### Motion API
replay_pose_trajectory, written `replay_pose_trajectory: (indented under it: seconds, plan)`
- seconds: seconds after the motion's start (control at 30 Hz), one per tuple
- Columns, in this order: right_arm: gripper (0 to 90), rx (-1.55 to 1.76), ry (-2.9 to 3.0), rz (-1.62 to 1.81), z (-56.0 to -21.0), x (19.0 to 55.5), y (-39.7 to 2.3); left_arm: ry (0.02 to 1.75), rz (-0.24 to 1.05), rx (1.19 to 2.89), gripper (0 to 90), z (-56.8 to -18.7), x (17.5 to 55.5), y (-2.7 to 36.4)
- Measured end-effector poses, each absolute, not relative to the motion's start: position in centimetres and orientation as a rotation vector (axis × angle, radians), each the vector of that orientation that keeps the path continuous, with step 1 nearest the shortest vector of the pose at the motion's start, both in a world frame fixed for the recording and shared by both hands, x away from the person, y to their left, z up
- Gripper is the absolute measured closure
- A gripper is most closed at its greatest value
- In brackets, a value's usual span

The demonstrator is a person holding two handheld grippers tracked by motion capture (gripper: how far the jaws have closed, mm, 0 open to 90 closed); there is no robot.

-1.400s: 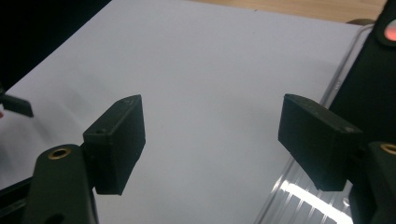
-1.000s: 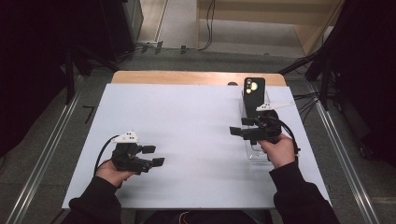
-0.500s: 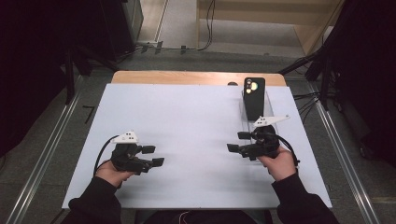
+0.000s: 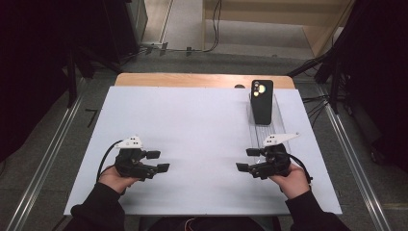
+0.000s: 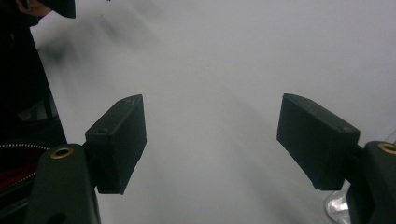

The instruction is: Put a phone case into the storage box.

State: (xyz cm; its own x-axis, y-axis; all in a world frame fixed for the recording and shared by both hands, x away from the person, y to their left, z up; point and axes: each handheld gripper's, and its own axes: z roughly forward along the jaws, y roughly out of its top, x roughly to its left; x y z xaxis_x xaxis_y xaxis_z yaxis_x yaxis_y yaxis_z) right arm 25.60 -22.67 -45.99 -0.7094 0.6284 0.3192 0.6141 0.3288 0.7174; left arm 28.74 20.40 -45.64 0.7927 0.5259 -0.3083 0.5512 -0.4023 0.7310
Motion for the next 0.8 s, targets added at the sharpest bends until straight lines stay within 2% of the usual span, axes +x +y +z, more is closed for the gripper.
replay_pose_trajectory:
  seconds: [0.8]
  plan:
    - [22.2, 1.22, 2.575, 1.304, -48.5, 23.3, -24.7, 0.793, -0.049, 2.079, 31.1, -46.0, 28.1, 20.4]
